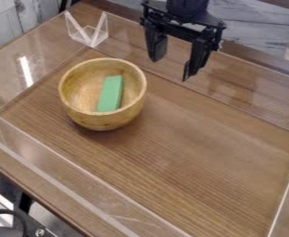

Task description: Remove the green block from inside the brown bowl and put it on the table

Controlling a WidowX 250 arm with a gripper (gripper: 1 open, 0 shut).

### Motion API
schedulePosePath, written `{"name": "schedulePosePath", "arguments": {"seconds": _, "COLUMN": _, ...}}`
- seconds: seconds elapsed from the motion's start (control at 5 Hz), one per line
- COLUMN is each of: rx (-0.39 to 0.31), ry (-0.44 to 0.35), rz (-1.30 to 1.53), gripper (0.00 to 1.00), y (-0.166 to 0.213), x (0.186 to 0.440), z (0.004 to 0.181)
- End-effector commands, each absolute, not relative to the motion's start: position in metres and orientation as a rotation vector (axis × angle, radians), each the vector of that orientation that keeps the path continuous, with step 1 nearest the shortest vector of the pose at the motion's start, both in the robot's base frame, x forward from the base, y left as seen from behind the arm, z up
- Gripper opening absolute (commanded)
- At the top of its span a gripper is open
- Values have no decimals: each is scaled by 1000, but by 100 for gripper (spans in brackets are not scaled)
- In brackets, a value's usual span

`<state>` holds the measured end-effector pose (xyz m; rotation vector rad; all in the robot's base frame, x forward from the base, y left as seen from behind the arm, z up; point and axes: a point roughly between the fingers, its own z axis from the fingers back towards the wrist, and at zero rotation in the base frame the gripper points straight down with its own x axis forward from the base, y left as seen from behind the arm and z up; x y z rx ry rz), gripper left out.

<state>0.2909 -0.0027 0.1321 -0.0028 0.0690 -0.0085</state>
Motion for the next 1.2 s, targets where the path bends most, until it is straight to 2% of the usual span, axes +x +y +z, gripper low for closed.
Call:
{"name": "schedulePosePath", "arguments": {"seconds": 0.0, "rx": -2, "ry": 70, "rz": 9, "gripper": 100, "y": 9, "x": 288, "z": 130}}
{"name": "schedulePosePath", "arguments": {"seconds": 0.4, "rx": 6, "ry": 58, "rz": 50, "gripper": 100, "y": 60, "x": 273, "z": 115}}
{"name": "schedulePosePath", "arguments": {"seconds": 1.0, "rx": 8, "ry": 49, "rz": 87, "gripper": 100, "y": 83, "x": 267, "z": 105}}
